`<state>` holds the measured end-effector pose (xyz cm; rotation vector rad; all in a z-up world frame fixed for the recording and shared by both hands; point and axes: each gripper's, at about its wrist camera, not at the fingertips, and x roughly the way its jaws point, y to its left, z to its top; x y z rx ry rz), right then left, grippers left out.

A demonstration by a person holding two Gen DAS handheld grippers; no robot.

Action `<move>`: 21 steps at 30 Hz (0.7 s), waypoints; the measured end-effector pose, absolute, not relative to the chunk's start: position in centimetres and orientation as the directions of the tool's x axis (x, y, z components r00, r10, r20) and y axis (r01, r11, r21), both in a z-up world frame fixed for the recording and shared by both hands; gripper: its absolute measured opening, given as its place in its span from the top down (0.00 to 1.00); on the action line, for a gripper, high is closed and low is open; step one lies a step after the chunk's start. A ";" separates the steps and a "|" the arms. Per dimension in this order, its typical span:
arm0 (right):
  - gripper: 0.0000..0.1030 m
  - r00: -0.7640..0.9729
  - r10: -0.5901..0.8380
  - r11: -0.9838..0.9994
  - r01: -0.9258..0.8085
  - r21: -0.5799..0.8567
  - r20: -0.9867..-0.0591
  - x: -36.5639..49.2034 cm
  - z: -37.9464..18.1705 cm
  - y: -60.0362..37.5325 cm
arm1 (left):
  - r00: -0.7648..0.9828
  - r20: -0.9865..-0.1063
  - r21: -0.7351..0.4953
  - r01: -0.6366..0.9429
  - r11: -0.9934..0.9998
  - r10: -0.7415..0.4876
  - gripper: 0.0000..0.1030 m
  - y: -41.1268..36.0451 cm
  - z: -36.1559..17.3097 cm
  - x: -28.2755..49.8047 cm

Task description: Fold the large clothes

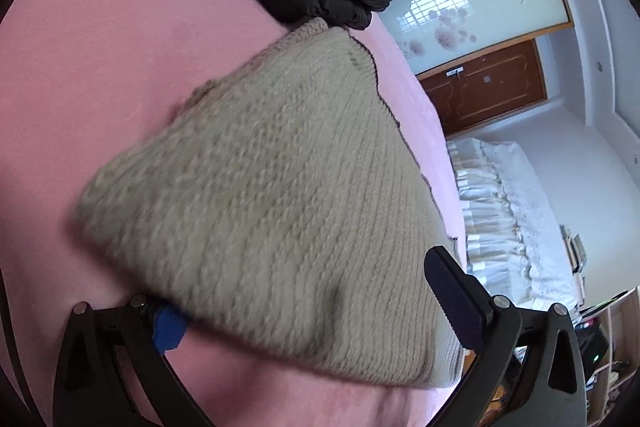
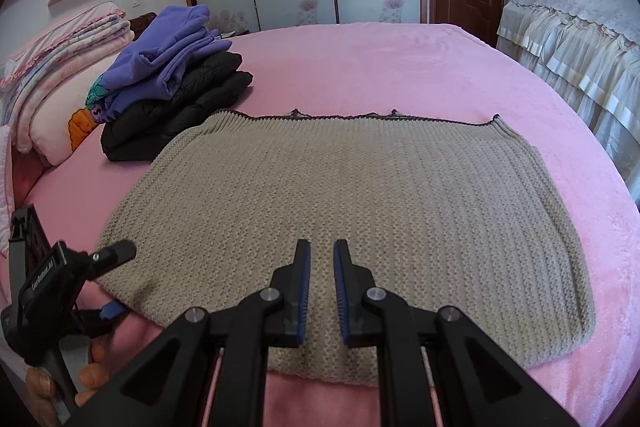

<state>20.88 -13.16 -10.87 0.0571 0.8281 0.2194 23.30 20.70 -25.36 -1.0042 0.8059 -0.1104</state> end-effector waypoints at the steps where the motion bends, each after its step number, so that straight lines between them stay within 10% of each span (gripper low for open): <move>1: 0.89 0.654 0.216 0.976 -0.174 0.134 -0.725 21.0 -11.0 -13.1 | 0.718 -0.540 -0.799 -0.272 0.537 -0.439 0.01 21.0 -25.5 23.9; 6: 0.89 0.634 0.216 0.974 -0.190 0.121 -0.742 22.6 -12.4 -12.5 | 0.752 -0.473 -0.852 -0.260 0.454 -0.458 0.04 22.0 -25.3 25.5; 11: 0.89 0.626 0.217 0.972 -0.207 0.108 -0.749 24.5 -13.8 -11.4 | 0.720 -0.560 -0.778 -0.286 0.559 -0.411 0.75 21.5 -24.2 26.5; 21: 0.89 0.586 0.219 0.969 -0.224 0.104 -0.780 25.0 -17.4 -10.7 | 0.803 -0.521 -0.461 0.020 0.887 -0.289 0.80 12.0 -13.1 26.9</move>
